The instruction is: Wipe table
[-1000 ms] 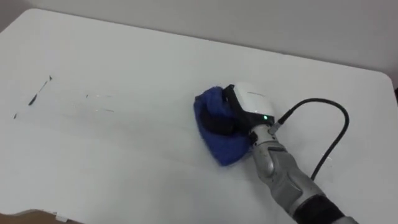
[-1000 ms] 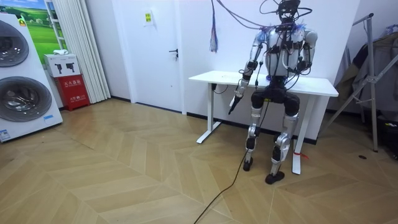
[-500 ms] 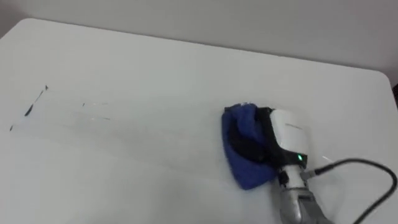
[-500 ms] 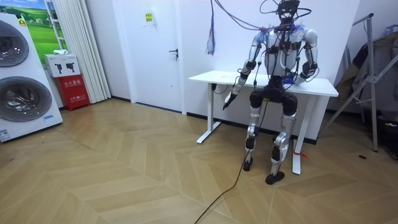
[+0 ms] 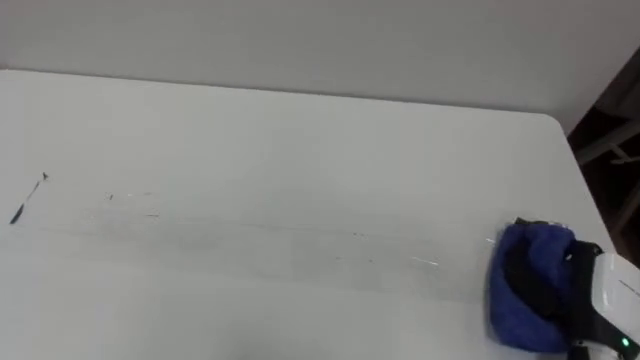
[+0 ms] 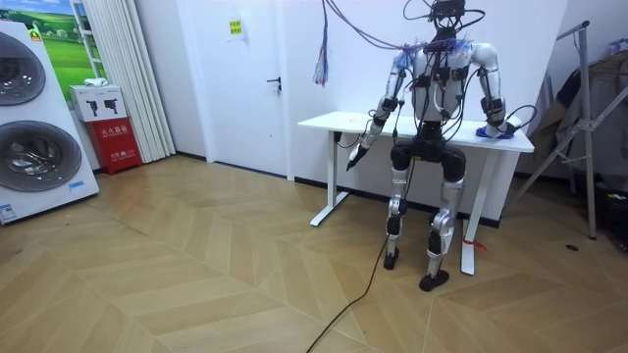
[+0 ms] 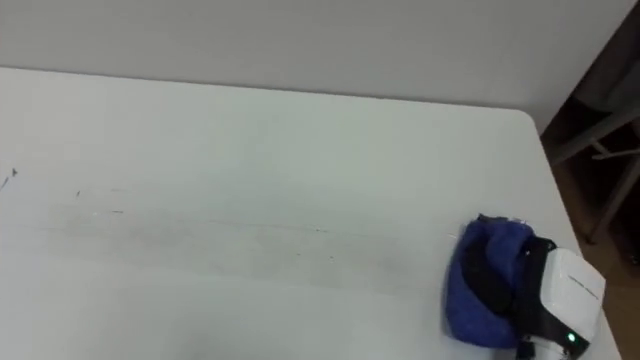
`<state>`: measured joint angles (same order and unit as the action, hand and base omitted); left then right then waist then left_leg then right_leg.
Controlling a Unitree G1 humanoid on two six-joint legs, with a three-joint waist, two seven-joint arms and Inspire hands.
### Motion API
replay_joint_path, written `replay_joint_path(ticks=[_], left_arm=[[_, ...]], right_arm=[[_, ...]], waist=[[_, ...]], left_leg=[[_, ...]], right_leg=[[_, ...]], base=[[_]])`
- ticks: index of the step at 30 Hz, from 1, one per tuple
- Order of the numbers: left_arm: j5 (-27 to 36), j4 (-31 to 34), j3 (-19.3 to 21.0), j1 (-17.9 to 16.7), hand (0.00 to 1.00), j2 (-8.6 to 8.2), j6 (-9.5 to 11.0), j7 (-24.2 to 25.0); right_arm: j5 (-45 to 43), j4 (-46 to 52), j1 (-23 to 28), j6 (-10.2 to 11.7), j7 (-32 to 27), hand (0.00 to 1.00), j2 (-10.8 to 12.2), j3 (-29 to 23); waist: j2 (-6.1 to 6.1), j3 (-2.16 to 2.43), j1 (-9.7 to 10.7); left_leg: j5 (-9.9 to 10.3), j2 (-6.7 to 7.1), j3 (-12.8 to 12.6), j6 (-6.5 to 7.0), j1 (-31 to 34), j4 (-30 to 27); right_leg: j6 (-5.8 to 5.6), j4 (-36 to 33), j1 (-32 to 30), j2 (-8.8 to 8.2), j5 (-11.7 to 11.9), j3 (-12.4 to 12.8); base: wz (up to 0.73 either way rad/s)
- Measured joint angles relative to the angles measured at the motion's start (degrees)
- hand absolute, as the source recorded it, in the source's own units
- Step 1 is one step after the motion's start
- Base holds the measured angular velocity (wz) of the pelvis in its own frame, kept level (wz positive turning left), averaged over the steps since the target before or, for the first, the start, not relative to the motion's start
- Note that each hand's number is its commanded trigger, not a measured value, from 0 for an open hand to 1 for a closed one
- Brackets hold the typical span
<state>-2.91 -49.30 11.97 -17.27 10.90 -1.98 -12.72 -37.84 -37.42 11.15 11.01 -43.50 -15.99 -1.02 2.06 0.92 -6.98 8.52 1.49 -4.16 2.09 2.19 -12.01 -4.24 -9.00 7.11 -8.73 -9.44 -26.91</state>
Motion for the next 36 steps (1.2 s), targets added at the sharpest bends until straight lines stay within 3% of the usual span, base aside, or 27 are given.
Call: replay_joint_path(ticks=[1,4,6,7,8,9,10,14,18,20,22,26,30,31,32,33,36], left_arm=[[0.0,0.0,-0.4,0.0,0.0,0.0,0.0,0.1],[-0.3,-0.3,-2.1,0.1,0.0,-0.38,-0.1,0.9],[-0.2,-2.1,-3.4,0.6,0.0,-0.87,-0.4,1.0],[-0.2,-2.2,-4.0,0.6,0.0,-0.86,-0.5,1.0],[-0.3,-2.8,-5.1,0.7,0.0,-0.71,-0.5,1.0],[-0.3,-3.2,-5.8,0.9,0.0,-0.61,-0.6,1.1],[-0.1,-4.3,-6.8,1.7,0.0,-0.64,-0.7,1.3],[-0.2,-4.6,-7.9,2.7,0.0,-0.86,-0.7,2.2],[0.0,-4.1,-8.2,0.5,0.0,-0.79,-1.9,2.5],[-0.1,-4.0,-8.2,-0.1,0.0,-0.79,-2.6,3.5],[-0.4,-4.1,-8.1,-0.1,0.0,-0.8,-2.7,3.9],[-0.5,-4.0,-8.1,2.0,0.0,-0.97,-2.5,4.6],[-0.5,-3.6,-8.1,2.6,0.0,-1.01,-1.7,4.6],[-0.6,-3.5,-8.1,2.6,0.0,-1.07,-1.7,4.6],[-0.7,-3.5,-8.1,2.6,0.0,-1.1,-1.7,4.6],[-0.8,-3.3,-7.9,2.5,0.0,-1.2,-1.7,4.6],[-0.9,-1.7,-7.2,2.0,0.0,-1.3,-1.7,4.1]], right_arm=[[-0.1,0.4,-0.6,-0.6,0.6,1.0,0.0,0.3],[-1.4,4.0,-2.0,-5.6,3.9,1.0,0.2,1.9],[-3.8,7.5,-4.8,-11.1,9.0,1.0,0.4,5.3],[-4.9,8.6,-6.0,-12.5,10.7,1.0,0.3,7.0],[-7.6,10.0,-9.1,-14.6,14.1,1.0,0.3,10.8],[-8.9,10.5,-10.8,-15.2,15.7,1.0,0.4,12.8],[-10.8,11.3,-14.4,-16.1,18.8,1.0,0.9,17.1],[-14.1,11.6,-24.1,-16.7,26.7,1.0,4.7,25.2],[-14.6,11.5,-27.3,-15.8,30.0,1.0,5.8,28.2],[-14.2,11.4,-27.1,-15.1,29.8,1.0,5.8,28.1],[-14.1,11.6,-26.4,-13.9,29.4,1.0,5.8,28.0],[-11.7,11.9,-24.3,-12.7,28.7,1.0,5.9,27.3],[-11.7,11.8,-20.7,-10.2,27.8,1.0,5.8,25.9],[-12.0,12.0,-19.3,-9.6,27.3,0.93,5.8,25.2],[-12.0,12.4,-17.8,-9.1,26.8,0.53,5.7,24.2],[-12.0,12.4,-16.7,-9.1,26.3,0.0,5.7,23.9],[-11.8,11.9,-12.9,-8.1,23.5,0.0,5.7,22.0]], waist=[[0.0,0.0,-0.1],[-0.17,-0.1,-1.3],[-0.31,-0.19,-3.3],[-0.3,-0.24,-4.1],[-0.2,-0.45,-5.5],[-0.16,-0.61,-6.0],[-0.13,-1.13,-6.7],[0.41,-2.46,-11.2],[0.62,-2.29,-14.2],[0.45,-2.38,-13.7],[0.39,-2.19,-13.4],[0.0,-2.08,-12.8],[-0.28,-1.88,-10.8],[-0.36,-1.8,-9.9],[-0.44,-1.62,-9.3],[-0.54,-1.61,-8.9],[-1.09,-1.12,-7.2]], left_leg=[[0.0,-0.01,0.0,-0.01,0.0,0.0],[0.1,-0.78,-1.0,-0.19,-0.3,-0.2],[0.3,-1.06,-0.9,-0.64,-0.4,-0.3],[0.3,-1.09,-0.3,-0.67,-0.3,-0.3],[0.3,-1.09,1.0,-0.71,0.1,-0.4],[0.3,-1.04,1.9,-0.76,0.3,-0.6],[0.3,-1.18,2.8,-0.84,0.7,-0.8],[-0.2,-1.66,3.9,-1.57,2.6,-1.6],[-0.2,-0.74,5.7,-1.47,2.7,-1.5],[-0.1,-0.73,6.1,-1.35,2.6,-1.5],[0.0,-0.6,6.0,-1.3,2.5,-1.1],[0.2,-0.64,5.9,-1.34,1.5,-0.5],[0.3,-0.67,5.7,-1.21,0.4,-0.1],[0.4,-0.42,5.7,-1.04,0.0,-0.2],[0.6,0.25,5.7,-0.81,-0.2,-0.2],[0.6,0.26,5.6,-0.72,-0.6,-0.1],[1.0,0.5,4.9,-0.14,-2.3,-0.1]], right_leg=[[0.01,-0.1,0.0,0.02,0.0,0.1],[0.25,-0.8,-0.5,0.33,0.2,1.1],[0.93,-0.9,-0.9,0.95,0.6,2.1],[1.19,-1.1,-1.3,1.17,0.7,2.3],[1.83,-1.0,-2.0,1.75,1.1,2.4],[2.07,-0.9,-2.2,2.07,1.3,2.4],[2.12,-0.9,-2.3,2.51,1.3,2.3],[3.3,-0.5,-3.4,3.17,0.4,1.4],[2.65,0.3,-2.9,2.78,-0.4,-0.3],[2.58,0.3,-2.3,2.72,-0.4,-0.2],[2.56,0.2,-2.0,2.75,-0.4,-0.2],[2.52,0.2,-1.5,2.75,-0.4,0.1],[2.13,0.2,-0.4,2.42,-0.5,0.1],[1.78,0.2,0.2,2.18,-0.7,0.0],[1.27,0.2,0.7,1.82,-1.0,0.1],[1.25,0.2,1.1,1.71,-1.0,0.1],[0.84,-0.1,2.2,1.0,-1.1,0.2]], base=[[-0.06],[-0.2],[-0.44],[-0.6],[-0.5],[-0.31],[0.07],[0.21],[0.31],[0.21],[0.08],[-0.01],[0.01],[0.0],[0.0],[-0.05],[-0.09]])
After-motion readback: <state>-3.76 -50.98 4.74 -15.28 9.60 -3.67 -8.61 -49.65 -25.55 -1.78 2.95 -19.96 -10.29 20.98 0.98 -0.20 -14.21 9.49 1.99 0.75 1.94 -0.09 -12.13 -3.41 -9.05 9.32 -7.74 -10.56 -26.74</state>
